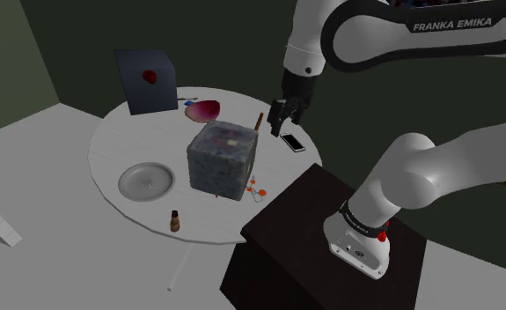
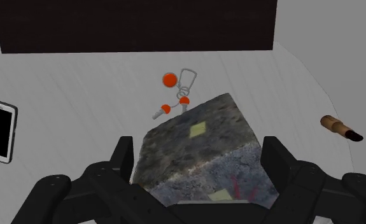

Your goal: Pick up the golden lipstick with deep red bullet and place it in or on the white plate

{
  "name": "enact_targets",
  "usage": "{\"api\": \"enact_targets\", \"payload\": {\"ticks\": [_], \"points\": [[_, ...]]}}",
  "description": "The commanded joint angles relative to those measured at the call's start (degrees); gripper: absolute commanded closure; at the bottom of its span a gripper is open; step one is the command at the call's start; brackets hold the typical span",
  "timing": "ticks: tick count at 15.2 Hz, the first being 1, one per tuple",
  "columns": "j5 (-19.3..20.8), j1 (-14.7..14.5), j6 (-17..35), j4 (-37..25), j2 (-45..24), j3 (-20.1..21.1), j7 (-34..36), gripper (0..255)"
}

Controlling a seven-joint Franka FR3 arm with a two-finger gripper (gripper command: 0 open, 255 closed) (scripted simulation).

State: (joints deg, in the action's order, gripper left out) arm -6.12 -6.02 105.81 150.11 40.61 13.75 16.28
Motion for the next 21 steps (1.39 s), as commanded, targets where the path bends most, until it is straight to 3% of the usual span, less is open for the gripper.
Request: {"api": "enact_targets", "payload": {"ticks": [1,8,13,17,21], "points": [[-1.33,-0.84,4.51,1.41,-1.83,2.39,2.41,0],[-3.31,-2.20,19.17,1.71,-12.23,11.78,11.92,0],[0.25,-0.47,29.17,-0.90,-22.49,19.31,20.99,0],[9.16,2.75,35.72,-4.68,-32.37,25.56,31.79,0],[25.58,4.33,38.92,-10.45,-44.22,28.92,47.25,0]]}}
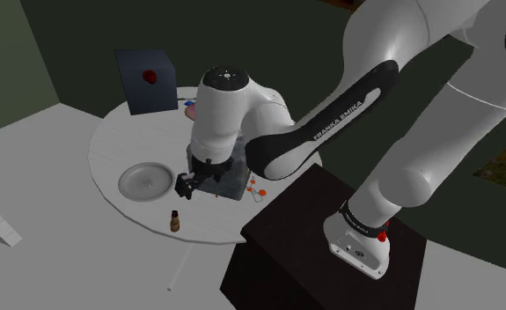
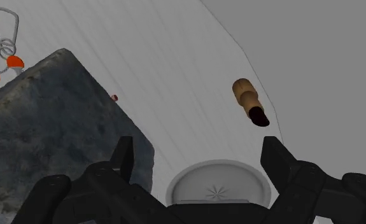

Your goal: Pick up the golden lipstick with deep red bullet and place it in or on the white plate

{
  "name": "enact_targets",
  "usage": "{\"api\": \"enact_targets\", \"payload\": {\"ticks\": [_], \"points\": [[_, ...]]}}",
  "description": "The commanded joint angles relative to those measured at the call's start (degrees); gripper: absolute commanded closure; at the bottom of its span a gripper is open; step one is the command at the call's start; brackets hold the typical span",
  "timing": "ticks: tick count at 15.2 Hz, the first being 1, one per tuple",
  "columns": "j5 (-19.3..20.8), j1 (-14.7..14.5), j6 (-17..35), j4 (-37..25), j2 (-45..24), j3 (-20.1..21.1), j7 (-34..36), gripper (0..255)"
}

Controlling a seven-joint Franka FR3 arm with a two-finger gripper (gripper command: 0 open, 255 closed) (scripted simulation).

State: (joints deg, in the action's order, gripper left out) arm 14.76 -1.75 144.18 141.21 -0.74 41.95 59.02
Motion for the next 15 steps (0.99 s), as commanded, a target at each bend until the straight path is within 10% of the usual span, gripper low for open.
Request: {"api": "enact_targets", "payload": {"ticks": [1,5,15], "points": [[9.14,-0.84,0.64,-3.34,-5.92,0.24,8.47,0],[23.07,-7.39,-0.31,-11.29,-16.79,-4.19,20.94,0],[30.88,-11.15,2.21,-13.92,-23.64,-9.35,26.36,0]]}}
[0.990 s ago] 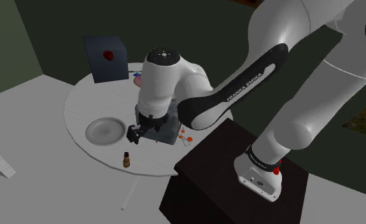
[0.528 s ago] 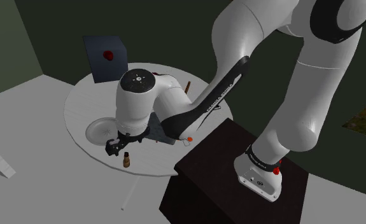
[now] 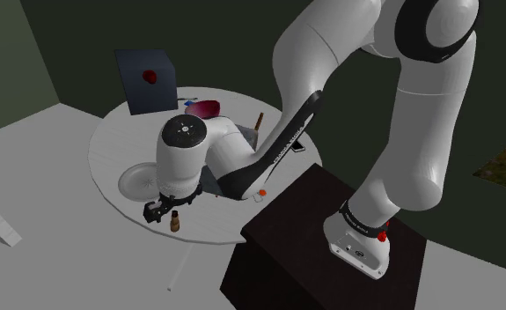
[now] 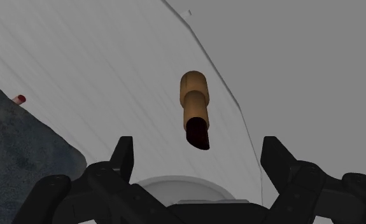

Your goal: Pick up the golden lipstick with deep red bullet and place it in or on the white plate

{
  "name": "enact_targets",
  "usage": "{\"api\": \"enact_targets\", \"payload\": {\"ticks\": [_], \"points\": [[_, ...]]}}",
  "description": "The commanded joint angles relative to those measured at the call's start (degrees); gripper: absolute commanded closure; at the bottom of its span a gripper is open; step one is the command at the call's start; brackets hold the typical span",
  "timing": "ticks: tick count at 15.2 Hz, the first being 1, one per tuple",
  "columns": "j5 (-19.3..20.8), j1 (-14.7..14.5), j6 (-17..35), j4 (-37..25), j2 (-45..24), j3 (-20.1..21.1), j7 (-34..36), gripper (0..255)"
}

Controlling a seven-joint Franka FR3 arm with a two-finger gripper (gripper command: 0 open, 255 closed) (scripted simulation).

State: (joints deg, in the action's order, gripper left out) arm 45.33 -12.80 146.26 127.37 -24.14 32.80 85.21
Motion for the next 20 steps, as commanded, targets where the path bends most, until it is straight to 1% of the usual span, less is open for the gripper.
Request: {"api": "enact_targets", "payload": {"ticks": [1,6,7,16,20], "points": [[0.30,-0.10,0.14,-0.07,-0.23,-0.20,0.17,0],[0.29,-0.09,0.13,-0.07,-0.22,-0.19,0.16,0],[0.29,-0.09,0.13,-0.07,-0.22,-0.19,0.16,255],[0.30,-0.10,0.14,-0.07,-0.23,-0.20,0.17,255],[-3.21,1.55,-1.32,0.50,2.60,1.97,-2.60,255]]}}
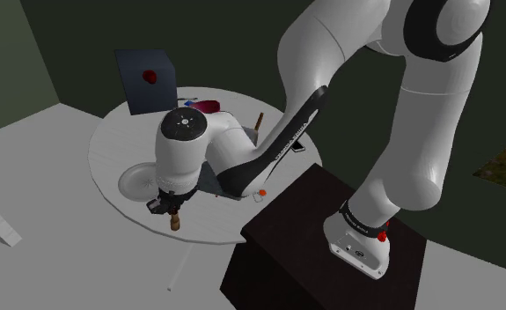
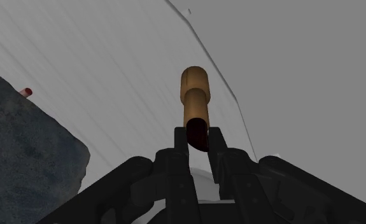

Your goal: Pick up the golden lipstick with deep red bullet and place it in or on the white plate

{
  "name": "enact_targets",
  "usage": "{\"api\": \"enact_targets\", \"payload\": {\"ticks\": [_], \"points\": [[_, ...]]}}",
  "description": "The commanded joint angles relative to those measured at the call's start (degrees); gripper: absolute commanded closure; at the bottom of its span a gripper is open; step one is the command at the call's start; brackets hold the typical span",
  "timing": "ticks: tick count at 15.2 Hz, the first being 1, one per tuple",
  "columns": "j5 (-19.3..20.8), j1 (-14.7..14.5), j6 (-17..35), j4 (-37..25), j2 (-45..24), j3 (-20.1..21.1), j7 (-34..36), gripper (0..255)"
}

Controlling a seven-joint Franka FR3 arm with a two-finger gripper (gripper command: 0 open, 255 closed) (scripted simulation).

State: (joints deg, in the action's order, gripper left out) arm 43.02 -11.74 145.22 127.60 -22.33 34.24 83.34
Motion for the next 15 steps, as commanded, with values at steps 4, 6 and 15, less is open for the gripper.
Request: {"api": "enact_targets", "payload": {"ticks": [4,6,15], "points": [[-4.52,2.06,-1.82,0.63,3.61,2.61,-3.58,255],[-6.37,2.81,-2.62,0.73,5.02,3.59,-5.02,255],[-12.75,5.51,-6.29,-0.94,9.05,6.10,-11.29,255]]}}
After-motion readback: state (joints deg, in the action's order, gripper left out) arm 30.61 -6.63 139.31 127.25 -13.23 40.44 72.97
